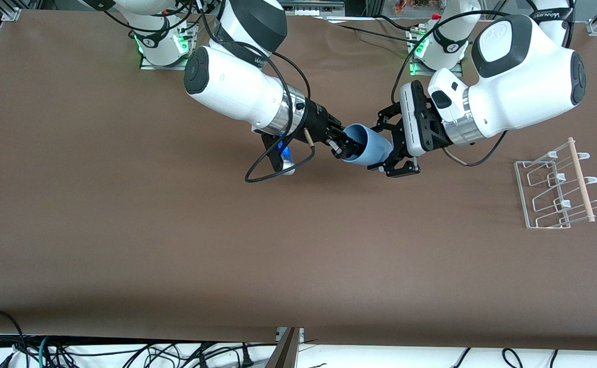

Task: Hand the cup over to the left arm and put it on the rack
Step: 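Open the right gripper and withdraw while the left gripper carries the cup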

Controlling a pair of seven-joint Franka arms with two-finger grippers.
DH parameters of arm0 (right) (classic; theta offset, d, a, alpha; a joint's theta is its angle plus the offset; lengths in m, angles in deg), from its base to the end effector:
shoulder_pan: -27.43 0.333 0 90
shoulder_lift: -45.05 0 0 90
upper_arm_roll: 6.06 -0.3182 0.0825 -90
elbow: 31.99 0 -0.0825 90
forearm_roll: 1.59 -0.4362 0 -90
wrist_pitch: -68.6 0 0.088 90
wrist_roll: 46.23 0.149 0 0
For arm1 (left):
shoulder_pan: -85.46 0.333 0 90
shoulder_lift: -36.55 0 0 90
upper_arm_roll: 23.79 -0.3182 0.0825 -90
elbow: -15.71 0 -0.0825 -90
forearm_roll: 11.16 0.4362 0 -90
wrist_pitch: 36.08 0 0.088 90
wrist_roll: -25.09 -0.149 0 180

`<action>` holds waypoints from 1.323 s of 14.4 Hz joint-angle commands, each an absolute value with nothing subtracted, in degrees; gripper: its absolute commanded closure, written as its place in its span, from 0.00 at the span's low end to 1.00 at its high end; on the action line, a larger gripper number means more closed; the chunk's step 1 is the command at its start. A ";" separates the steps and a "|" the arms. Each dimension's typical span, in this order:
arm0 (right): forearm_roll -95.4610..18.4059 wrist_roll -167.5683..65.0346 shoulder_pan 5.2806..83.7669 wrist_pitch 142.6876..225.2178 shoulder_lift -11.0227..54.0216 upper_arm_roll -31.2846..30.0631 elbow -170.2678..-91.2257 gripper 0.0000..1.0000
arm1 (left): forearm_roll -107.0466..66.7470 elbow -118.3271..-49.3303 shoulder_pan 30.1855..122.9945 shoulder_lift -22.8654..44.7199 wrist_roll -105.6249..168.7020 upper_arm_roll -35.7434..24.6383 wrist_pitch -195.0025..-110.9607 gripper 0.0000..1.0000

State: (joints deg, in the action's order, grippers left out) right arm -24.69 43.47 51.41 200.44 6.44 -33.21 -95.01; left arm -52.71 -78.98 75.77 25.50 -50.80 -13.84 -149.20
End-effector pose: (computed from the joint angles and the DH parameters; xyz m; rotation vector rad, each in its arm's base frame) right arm 0.6114 0.5929 0.4899 -2.0324 1.1643 0.4887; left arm 0.6363 -0.2917 0.4831 1.9088 -1.6240 0.5843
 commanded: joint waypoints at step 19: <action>-23.92 21.84 18.55 159.69 24.47 -30.42 -93.78 0.01 | -2.51 -79.13 95.48 23.54 -46.28 -14.74 -126.08 1.00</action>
State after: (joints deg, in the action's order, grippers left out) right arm -24.92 27.19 20.59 166.50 20.25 -31.60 -92.66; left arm -8.58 -79.48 94.13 23.40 -47.15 -15.40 -126.82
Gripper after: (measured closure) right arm 0.009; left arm 0.225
